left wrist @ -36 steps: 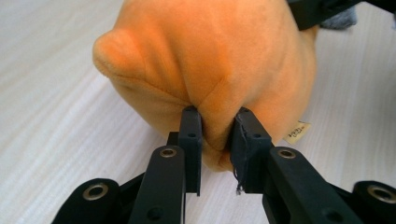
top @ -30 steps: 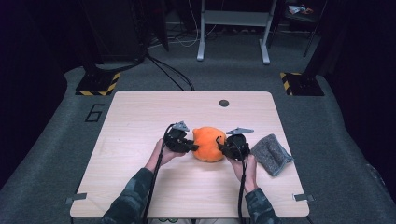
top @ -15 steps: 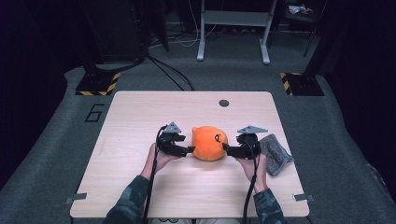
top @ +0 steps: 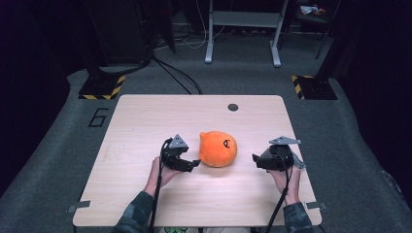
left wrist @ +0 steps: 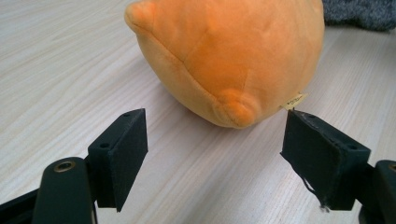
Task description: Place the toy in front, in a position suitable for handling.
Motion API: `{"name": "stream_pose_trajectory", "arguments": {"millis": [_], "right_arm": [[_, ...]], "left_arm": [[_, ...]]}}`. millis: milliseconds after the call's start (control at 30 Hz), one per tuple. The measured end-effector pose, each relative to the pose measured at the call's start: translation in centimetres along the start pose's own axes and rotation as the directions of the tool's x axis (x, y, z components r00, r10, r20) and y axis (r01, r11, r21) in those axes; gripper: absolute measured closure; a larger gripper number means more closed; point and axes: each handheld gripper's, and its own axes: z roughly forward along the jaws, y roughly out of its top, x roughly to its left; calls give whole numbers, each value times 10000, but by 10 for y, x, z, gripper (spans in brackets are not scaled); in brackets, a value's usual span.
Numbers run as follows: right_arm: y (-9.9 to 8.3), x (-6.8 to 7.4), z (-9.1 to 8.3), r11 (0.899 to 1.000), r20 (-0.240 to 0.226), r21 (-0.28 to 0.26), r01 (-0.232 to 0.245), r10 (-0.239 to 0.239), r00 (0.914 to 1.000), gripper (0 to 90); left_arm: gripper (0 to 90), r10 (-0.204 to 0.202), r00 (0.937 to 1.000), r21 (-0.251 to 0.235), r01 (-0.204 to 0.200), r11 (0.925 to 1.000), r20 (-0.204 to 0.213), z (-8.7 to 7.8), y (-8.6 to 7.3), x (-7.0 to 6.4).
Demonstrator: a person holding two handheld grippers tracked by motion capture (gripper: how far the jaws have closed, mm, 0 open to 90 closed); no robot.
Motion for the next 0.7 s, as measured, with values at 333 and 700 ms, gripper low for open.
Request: {"name": "stream_pose_trajectory", "arguments": {"millis": [333, 700], "right_arm": [[-19, -27, -9, 9990, 914, 112, -428, 416, 9949, 148], [-36, -54, -1, 9929, 1905, 843, -839, 665, 9794, 148]], "left_arm": [[214, -86, 10000, 10, 86, 10000, 7, 6, -3, -3], [317, 207, 9997, 188, -205, 9996, -125, 23, -7, -8]]}}
